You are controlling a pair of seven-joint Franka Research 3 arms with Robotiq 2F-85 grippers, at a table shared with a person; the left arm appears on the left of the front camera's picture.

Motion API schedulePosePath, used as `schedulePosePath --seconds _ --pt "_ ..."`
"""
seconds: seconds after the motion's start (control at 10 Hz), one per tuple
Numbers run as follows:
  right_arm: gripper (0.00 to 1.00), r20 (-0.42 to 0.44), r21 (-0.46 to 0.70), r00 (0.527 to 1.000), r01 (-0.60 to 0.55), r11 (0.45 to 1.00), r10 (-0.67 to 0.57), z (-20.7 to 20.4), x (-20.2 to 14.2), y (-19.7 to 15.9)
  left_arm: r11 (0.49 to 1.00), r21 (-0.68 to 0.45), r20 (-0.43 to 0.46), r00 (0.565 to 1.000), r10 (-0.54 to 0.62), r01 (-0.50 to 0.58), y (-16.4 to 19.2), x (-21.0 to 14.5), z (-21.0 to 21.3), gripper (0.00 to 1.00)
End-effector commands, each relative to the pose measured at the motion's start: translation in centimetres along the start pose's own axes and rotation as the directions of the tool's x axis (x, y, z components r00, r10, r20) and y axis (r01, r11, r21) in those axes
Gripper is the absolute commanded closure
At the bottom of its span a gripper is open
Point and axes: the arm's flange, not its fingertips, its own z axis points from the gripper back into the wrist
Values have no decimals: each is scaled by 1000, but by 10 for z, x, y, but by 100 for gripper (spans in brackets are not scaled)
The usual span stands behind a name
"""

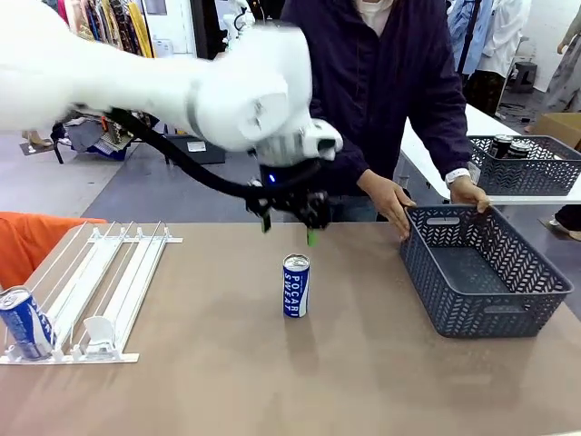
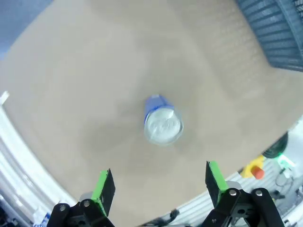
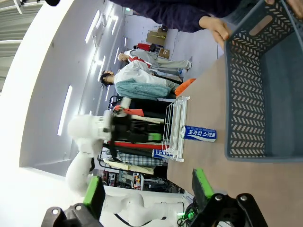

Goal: Retrieve and store the cans from the dispenser.
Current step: Pick up one can from the Automatic Can Dispenser and place it in the middle of the table.

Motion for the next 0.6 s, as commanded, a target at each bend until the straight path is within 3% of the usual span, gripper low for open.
schedulePosePath --seconds 0.0,0.2,0.5 --pt "0 -8 3 1000 -16 1000 16 1 0 2 995 -99 75 997 18 -10 57 -63 63 0" --pt "0 -8 3 1000 -16 1000 16 1 0 2 968 -227 163 975 150 -111 130 -124 111 0" --pt "0 -8 3 1000 -16 1000 16 1 0 2 885 -399 247 901 356 -240 227 -237 139 0"
